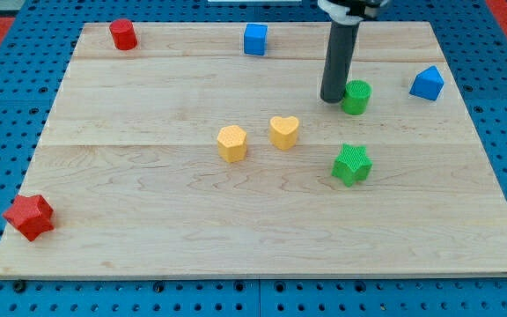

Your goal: Push green circle towards top right

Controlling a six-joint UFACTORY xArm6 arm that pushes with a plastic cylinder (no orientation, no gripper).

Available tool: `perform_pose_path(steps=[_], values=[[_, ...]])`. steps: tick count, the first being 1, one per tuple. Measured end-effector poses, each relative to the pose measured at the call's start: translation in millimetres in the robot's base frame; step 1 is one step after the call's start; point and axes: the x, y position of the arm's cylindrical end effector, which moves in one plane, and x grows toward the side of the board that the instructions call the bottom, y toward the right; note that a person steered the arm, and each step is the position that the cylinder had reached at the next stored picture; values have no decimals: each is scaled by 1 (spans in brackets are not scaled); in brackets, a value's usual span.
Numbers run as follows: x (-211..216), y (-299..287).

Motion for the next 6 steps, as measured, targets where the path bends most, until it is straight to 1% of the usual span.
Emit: perform_pose_path(steps=[1, 2, 3, 4, 5, 6], values=[[34, 5], [-6, 53], [-82, 58], [-78, 65], [-69, 12], [-101, 9]])
